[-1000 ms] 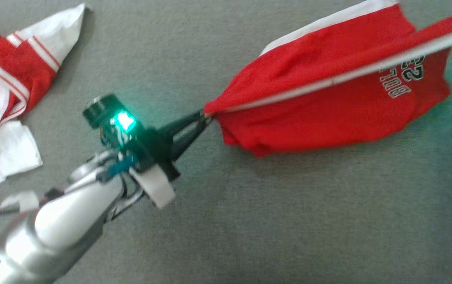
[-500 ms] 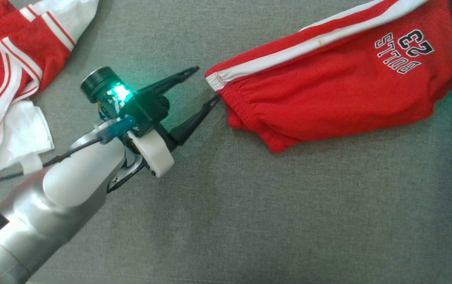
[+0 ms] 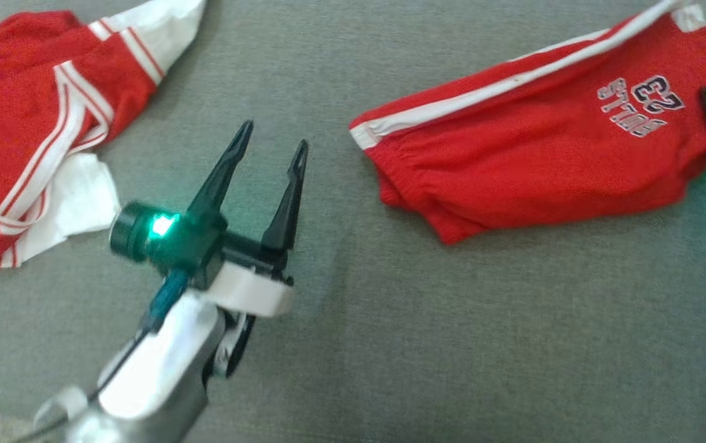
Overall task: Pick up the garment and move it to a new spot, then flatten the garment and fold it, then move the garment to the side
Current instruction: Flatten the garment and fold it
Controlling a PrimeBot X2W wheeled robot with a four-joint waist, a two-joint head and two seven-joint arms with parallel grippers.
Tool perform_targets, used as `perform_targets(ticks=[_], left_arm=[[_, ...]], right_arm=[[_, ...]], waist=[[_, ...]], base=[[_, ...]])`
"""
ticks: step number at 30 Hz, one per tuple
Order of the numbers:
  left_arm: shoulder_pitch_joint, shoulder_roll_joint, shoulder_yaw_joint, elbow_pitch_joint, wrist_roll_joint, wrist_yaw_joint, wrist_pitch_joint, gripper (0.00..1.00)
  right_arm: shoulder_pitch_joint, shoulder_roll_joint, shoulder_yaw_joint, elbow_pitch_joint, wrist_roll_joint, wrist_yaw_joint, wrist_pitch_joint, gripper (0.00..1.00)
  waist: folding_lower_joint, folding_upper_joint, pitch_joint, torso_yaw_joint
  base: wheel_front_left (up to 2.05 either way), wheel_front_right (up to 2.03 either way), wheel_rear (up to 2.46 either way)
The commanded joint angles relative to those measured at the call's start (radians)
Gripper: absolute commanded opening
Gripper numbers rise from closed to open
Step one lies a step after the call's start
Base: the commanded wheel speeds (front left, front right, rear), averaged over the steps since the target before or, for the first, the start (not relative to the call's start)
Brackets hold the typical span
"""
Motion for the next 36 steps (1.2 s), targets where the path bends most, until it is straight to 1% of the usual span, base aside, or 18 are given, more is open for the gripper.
perform_targets(ticks=[1,4,6,7,8,9,11,15,16,21,25,27,28,30,33,36], left_arm=[[0.030,0.006,0.073,-0.048,0.021,0.010,-0.005,1.00],[0.127,-0.046,0.154,-0.102,0.058,0.002,-0.005,1.00],[0.181,-0.078,0.193,-0.124,0.082,-0.018,-0.005,1.00],[0.202,-0.093,0.208,-0.132,0.095,-0.030,-0.005,1.00],[0.221,-0.105,0.221,-0.136,0.110,-0.043,-0.005,1.00],[0.238,-0.117,0.234,-0.139,0.123,-0.055,-0.005,1.00],[0.268,-0.135,0.264,-0.144,0.147,-0.072,-0.005,1.00],[0.312,-0.155,0.326,-0.162,0.191,-0.102,-0.005,1.00],[0.312,-0.155,0.326,-0.162,0.191,-0.102,-0.005,1.00],[0.337,-0.167,0.383,-0.187,0.240,-0.138,-0.005,1.00],[0.352,-0.173,0.415,-0.195,0.271,-0.159,-0.005,1.00],[0.359,-0.177,0.427,-0.194,0.281,-0.168,-0.005,1.00],[0.363,-0.179,0.434,-0.188,0.291,-0.180,-0.005,1.00],[0.363,-0.183,0.437,-0.179,0.302,-0.191,-0.005,1.00],[0.365,-0.193,0.443,-0.168,0.315,-0.201,-0.005,1.00],[0.372,-0.201,0.445,-0.156,0.323,-0.215,-0.005,1.00]], right_arm=[[-0.003,-0.034,0.010,-0.010,-0.012,-0.001,-0.018,1.00],[-0.010,-0.041,0.024,0.045,-0.022,-0.001,-0.025,1.00],[-0.010,-0.043,0.036,0.085,-0.014,-0.001,-0.008,1.00],[-0.009,-0.043,0.038,0.107,-0.006,-0.001,0.005,0.76],[-0.007,-0.042,0.041,0.126,0.004,-0.001,0.018,0.18],[-0.005,-0.041,0.043,0.142,0.018,-0.001,0.030,0.00],[-0.006,-0.036,0.042,0.160,0.043,-0.001,0.033,0.00],[-0.014,-0.025,0.024,0.177,0.049,-0.001,-0.023,0.00],[-0.014,-0.025,0.024,0.177,0.049,-0.001,-0.023,0.00],[0.003,-0.024,-0.023,0.208,0.033,-0.001,-0.086,0.00],[0.041,-0.040,-0.053,0.210,0.017,-0.001,-0.120,0.00],[0.052,-0.045,-0.067,0.200,0.012,-0.001,-0.143,0.00],[0.055,-0.047,-0.079,0.191,0.002,-0.001,-0.173,0.00],[0.049,-0.043,-0.086,0.179,-0.007,-0.001,-0.200,0.00],[0.030,-0.013,-0.092,0.124,-0.008,-0.001,-0.226,0.00],[0.026,0.025,-0.080,0.028,-0.003,-0.001,-0.228,0.00]], waist=[[0.0001,0.0000,-0.006,0.023],[0.0001,0.0000,-0.012,0.049],[0.0001,0.0000,-0.017,0.065],[0.0001,0.0000,-0.021,0.073],[0.0001,0.0000,-0.025,0.079],[0.0001,0.0000,-0.031,0.082],[0.0001,0.0000,-0.043,0.078],[0.0001,0.0000,-0.068,0.035],[0.0001,0.0000,-0.068,0.035],[0.0001,0.0000,-0.093,-0.051],[0.0001,0.0000,-0.105,-0.115],[0.0001,0.0000,-0.107,-0.142],[0.0001,0.0000,-0.109,-0.161],[0.0001,0.0000,-0.113,-0.171],[0.0001,0.0000,-0.123,-0.179],[0.0001,0.0000,-0.140,-0.177]], base=[[0.00,0.00,0.00],[0.00,0.00,0.00],[0.00,0.00,0.00],[0.00,0.00,0.00],[0.00,0.00,0.00],[0.00,0.00,0.00],[0.00,0.00,0.00],[0.00,0.00,0.00],[0.00,0.00,0.00],[0.00,0.00,0.00],[0.00,0.00,0.00],[0.00,0.00,0.00],[0.00,0.00,0.00],[0.00,0.00,0.00],[0.00,0.00,0.00],[0.00,0.00,0.00]])
